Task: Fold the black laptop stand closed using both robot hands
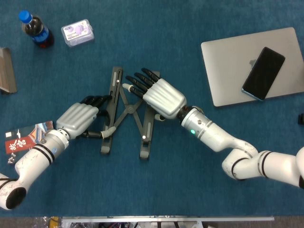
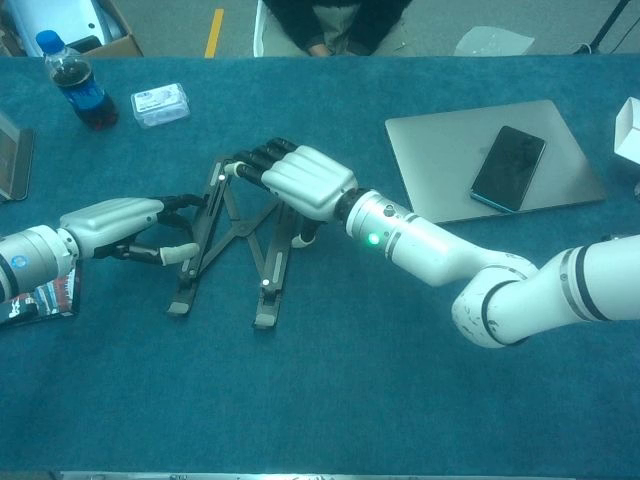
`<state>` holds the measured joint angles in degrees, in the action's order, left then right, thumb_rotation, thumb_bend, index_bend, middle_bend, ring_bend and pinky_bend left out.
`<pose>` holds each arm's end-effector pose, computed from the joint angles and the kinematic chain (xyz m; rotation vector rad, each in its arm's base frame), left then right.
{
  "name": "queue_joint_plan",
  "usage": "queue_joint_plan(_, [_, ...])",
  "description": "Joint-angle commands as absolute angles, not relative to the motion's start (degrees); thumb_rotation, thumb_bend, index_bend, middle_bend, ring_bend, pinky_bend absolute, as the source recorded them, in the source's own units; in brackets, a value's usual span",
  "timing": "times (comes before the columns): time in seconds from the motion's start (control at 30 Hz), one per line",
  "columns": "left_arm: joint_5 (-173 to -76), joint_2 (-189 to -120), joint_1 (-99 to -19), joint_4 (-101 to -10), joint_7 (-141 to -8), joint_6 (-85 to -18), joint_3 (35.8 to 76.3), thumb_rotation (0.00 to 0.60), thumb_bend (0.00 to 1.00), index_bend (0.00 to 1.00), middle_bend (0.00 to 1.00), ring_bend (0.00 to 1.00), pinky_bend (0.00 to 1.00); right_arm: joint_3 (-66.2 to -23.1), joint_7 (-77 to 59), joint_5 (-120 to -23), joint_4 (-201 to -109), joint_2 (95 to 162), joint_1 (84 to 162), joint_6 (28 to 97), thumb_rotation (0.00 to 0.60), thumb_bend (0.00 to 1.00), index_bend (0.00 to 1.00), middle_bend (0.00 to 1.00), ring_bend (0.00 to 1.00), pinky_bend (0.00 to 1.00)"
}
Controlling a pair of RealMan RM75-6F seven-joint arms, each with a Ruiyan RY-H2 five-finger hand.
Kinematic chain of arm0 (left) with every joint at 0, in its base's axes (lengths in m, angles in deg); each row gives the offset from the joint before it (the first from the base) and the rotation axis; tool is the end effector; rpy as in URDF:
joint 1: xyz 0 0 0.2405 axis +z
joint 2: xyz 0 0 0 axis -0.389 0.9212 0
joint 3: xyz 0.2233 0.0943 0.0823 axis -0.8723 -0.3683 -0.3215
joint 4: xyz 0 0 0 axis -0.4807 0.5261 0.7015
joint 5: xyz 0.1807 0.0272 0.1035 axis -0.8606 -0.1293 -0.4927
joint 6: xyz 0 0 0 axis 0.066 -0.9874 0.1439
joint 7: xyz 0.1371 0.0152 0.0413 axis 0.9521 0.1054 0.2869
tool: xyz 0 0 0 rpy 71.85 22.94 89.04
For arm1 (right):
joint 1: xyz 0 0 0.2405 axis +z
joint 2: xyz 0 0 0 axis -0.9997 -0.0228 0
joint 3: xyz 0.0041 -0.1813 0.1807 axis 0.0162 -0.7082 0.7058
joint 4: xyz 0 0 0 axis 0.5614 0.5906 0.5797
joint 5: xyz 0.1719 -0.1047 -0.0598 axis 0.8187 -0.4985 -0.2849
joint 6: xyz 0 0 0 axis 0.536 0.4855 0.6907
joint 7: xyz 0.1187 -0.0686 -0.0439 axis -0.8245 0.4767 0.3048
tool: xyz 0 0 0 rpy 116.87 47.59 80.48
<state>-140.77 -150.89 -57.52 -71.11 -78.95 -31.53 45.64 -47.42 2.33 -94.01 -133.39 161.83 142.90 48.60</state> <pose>-0.2308 0.2649 -0.0177 -2.0456 -1.3585 -0.7234 -0.0615 -0.3250 -0.1552 2.2503 -0.6111 1.0555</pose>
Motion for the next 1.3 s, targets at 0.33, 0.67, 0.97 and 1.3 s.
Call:
queue_joint_plan(0.33, [-140.97, -148.79, -56.79, -71.39, -75.56, -34.18, 45.53, 0.134, 0.28, 0.24, 0.01, 0.0, 0.02, -47.89, 2.32, -94.44, -134.54, 160.49, 142.23, 49.56, 0.6, 0.04, 0.0, 0.0, 0.0, 0.02])
queue_joint_plan(0.67, [-139.38, -148.44, -55.94, -70.2, -73.58, -34.41, 45.1, 0.137, 0.28, 0.23, 0.01, 0.0, 0.02, -47.78, 2.64, -94.01, -134.99, 160.18, 141.96, 49.4, 0.6, 0.04, 0.0, 0.0, 0.0, 0.02])
queue_joint_plan(0.97, [-138.88, -149.46, -55.76, -69.38, -73.19, -34.13, 45.2, 0.137, 0.28, 0.23, 0.0, 0.0, 0.02, -47.59, 2.63, -93.82, -135.27, 160.03, 141.84, 49.49, 0.6, 0.04, 0.0, 0.0, 0.0, 0.02])
queue_joint_plan(1.3, [-139.74, -150.41, -56.12, -70.6, -76.68, -32.74, 45.38, 0.136, 0.28, 0.22, 0.0, 0.0, 0.02, -47.31, 2.44, -93.8, -134.36, 160.88, 142.17, 49.44, 0.6, 0.04, 0.0, 0.0, 0.0, 0.01])
